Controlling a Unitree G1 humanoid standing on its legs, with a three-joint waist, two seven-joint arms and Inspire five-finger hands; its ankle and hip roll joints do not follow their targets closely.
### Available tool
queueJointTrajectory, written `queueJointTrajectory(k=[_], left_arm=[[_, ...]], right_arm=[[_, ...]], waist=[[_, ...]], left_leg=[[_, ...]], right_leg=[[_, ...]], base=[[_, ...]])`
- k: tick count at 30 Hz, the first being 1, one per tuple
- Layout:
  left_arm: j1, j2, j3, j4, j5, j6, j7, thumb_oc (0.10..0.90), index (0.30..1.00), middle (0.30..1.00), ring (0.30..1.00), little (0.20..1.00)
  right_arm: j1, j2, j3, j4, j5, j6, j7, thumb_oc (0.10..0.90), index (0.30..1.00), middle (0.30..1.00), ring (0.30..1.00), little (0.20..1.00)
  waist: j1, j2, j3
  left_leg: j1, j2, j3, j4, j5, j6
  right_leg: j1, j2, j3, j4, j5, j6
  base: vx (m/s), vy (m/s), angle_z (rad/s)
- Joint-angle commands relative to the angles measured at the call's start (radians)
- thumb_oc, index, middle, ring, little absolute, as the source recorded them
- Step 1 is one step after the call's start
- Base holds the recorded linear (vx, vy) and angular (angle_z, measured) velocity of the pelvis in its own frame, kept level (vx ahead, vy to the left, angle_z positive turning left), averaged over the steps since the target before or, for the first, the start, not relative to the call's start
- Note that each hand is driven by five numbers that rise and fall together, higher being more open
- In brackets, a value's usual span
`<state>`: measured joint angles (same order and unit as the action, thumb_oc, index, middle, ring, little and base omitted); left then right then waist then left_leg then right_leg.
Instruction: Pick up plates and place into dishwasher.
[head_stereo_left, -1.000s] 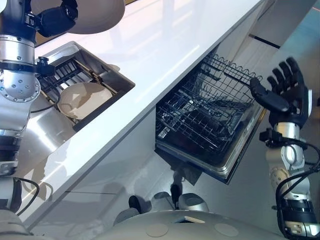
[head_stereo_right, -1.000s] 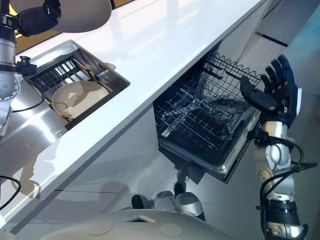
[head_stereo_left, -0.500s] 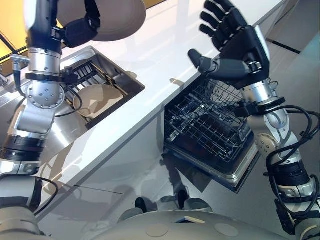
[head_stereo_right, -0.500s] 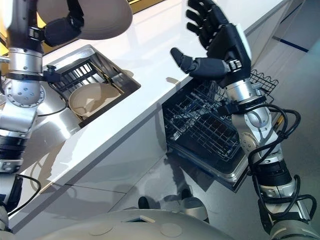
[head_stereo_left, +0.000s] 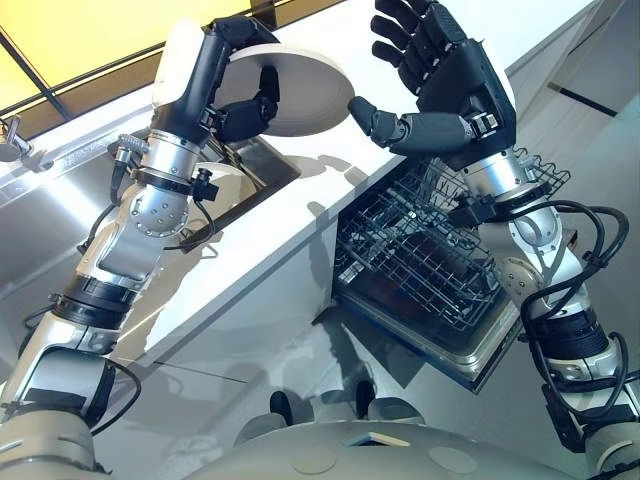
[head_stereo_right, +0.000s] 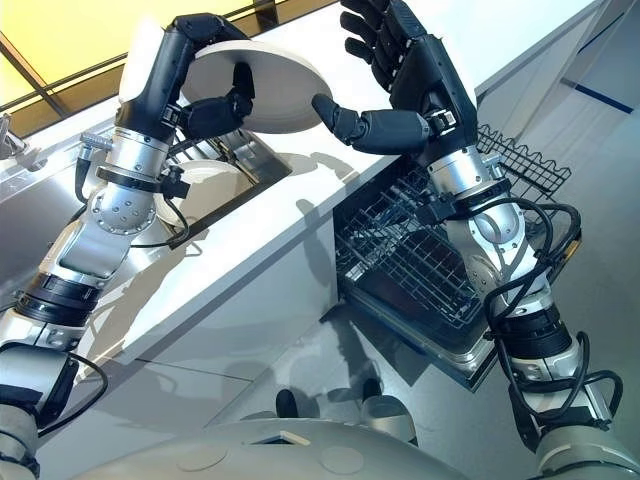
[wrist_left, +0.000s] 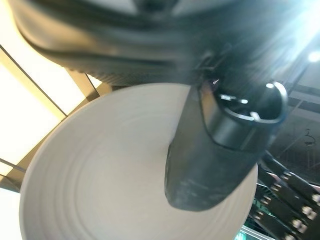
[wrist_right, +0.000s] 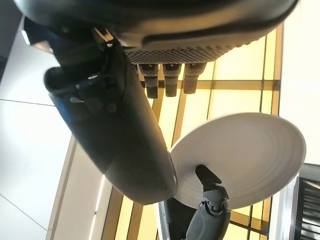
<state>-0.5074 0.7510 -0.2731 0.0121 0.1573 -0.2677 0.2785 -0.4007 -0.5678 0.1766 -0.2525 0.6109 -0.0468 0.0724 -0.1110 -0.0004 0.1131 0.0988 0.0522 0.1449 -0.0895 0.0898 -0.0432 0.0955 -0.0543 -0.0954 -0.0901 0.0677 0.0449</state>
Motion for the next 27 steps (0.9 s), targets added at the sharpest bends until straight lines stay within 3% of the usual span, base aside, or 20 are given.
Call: queueJointTrajectory(k=[1,9,18,27], left_arm=[[-0.09,0.004,0.011,-0.1,0.01,-0.101,0.043,0.1,0.3,0.3,0.3,0.2],[-0.098,-0.01,-0.03,-0.119,0.031,-0.107,0.036,0.1,0.3,0.3,0.3,0.2],[-0.112,-0.022,-0.07,-0.13,0.021,-0.107,0.005,0.1,0.3,0.3,0.3,0.2],[-0.116,-0.052,-0.107,-0.141,-0.001,-0.113,-0.053,0.1,0.3,0.3,0.3,0.2]], right_arm=[[-0.142,0.033,0.01,-0.035,0.06,-0.035,-0.001,0.8,0.9,0.9,0.9,0.9],[-0.154,0.053,0.062,0.015,0.069,0.045,0.004,0.8,0.9,0.9,0.9,0.9],[-0.173,0.068,0.088,0.053,0.047,0.037,-0.008,0.8,0.9,0.9,0.9,0.9],[-0.182,0.078,0.106,0.068,0.016,0.071,-0.006,0.8,0.9,0.9,0.9,0.9]], waist=[[0.016,0.0,-0.078],[0.024,-0.004,-0.079],[0.029,-0.005,-0.075],[0.031,-0.006,-0.074]], left_leg=[[0.006,-0.074,-0.018,0.002,-0.081,0.032],[0.005,-0.074,-0.028,0.002,-0.077,0.032],[0.002,-0.074,-0.037,0.002,-0.072,0.032],[-0.001,-0.075,-0.044,0.002,-0.07,0.033]], right_leg=[[-0.026,0.08,-0.055,0.123,-0.111,0.045],[-0.026,0.077,-0.06,0.126,-0.11,0.048],[-0.026,0.077,-0.061,0.125,-0.104,0.049],[-0.028,0.075,-0.06,0.124,-0.102,0.051]], base=[[0.0,0.0,0.0],[0.0,0.0,0.0],[0.0,0.0,0.0],[0.0,0.0,0.0]])
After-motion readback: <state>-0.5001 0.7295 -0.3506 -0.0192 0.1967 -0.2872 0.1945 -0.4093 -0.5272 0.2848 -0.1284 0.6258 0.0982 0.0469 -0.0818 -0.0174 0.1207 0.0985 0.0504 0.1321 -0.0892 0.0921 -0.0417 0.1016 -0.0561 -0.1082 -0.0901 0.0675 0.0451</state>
